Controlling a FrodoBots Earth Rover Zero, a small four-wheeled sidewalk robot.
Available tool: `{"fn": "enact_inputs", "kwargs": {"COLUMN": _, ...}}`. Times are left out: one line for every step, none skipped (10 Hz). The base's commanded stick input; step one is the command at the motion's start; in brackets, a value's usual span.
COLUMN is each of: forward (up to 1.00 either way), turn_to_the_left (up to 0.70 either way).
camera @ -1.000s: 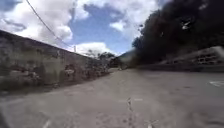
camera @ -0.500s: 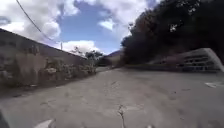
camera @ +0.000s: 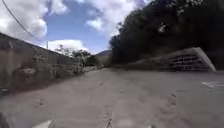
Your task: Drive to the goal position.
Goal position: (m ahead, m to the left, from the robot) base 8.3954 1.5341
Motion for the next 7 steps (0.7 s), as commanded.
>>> {"fn": "enact_inputs", "kwargs": {"forward": 1.0, "turn_to_the_left": 0.0}}
{"fn": "enact_inputs", "kwargs": {"forward": 1.0, "turn_to_the_left": 0.0}}
{"fn": "enact_inputs", "kwargs": {"forward": 1.0, "turn_to_the_left": 0.0}}
{"fn": "enact_inputs", "kwargs": {"forward": 1.0, "turn_to_the_left": 0.0}}
{"fn": "enact_inputs", "kwargs": {"forward": 1.0, "turn_to_the_left": 0.0}}
{"fn": "enact_inputs", "kwargs": {"forward": 1.0, "turn_to_the_left": 0.0}}
{"fn": "enact_inputs", "kwargs": {"forward": 1.0, "turn_to_the_left": 0.0}}
